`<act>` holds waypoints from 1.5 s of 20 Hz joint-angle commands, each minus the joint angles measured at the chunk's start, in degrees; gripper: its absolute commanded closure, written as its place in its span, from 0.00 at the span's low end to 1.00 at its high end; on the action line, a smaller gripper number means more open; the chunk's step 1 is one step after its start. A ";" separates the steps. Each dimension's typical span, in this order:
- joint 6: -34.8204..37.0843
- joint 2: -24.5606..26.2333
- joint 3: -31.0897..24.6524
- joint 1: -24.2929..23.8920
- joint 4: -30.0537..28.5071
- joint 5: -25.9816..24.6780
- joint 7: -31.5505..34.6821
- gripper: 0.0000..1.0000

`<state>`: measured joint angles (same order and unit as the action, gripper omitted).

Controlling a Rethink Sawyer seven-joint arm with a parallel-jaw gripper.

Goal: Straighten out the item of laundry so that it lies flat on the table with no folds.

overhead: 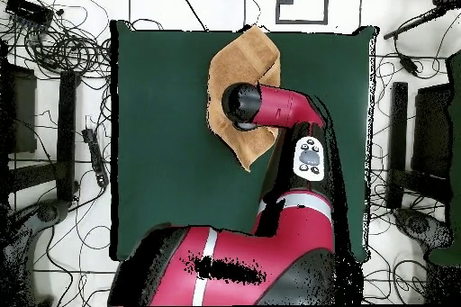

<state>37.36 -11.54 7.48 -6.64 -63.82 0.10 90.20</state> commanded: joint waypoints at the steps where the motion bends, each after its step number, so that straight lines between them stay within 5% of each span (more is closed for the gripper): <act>1: -20.91 15.59 -8.13 0.87 -2.07 -1.49 11.30 0.00; 6: -22.31 15.46 -8.73 0.35 -2.74 -1.16 11.86 0.00; 7: -21.22 15.44 -9.13 0.07 -2.66 -1.13 10.95 1.00; 30: -20.86 14.54 -9.53 -0.36 -2.97 -1.87 9.19 1.00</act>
<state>36.23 -11.36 7.44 -6.59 -63.38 0.10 90.20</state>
